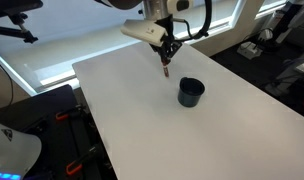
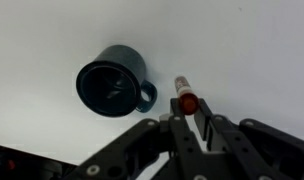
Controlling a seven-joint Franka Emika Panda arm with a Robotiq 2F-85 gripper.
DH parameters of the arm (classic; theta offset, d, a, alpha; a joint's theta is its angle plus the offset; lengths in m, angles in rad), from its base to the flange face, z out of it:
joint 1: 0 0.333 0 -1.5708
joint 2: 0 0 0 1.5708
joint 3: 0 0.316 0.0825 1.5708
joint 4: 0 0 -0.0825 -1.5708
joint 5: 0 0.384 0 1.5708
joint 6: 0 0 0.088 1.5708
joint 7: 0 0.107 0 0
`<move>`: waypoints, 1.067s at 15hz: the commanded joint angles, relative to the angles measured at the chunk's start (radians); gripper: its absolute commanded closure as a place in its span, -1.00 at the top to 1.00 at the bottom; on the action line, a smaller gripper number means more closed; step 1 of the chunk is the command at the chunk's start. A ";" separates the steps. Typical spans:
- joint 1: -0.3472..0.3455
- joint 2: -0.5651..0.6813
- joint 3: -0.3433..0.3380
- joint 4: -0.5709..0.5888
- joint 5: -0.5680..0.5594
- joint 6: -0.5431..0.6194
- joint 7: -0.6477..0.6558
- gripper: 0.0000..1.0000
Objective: Remove the marker from the mug cup
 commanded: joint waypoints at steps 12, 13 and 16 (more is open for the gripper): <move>0.006 0.169 -0.111 -0.010 -0.176 -0.001 0.119 -0.91; 0.009 0.171 -0.119 -0.004 -0.189 -0.003 0.140 -0.91; 0.013 0.171 -0.130 0.002 -0.202 -0.007 0.170 -0.12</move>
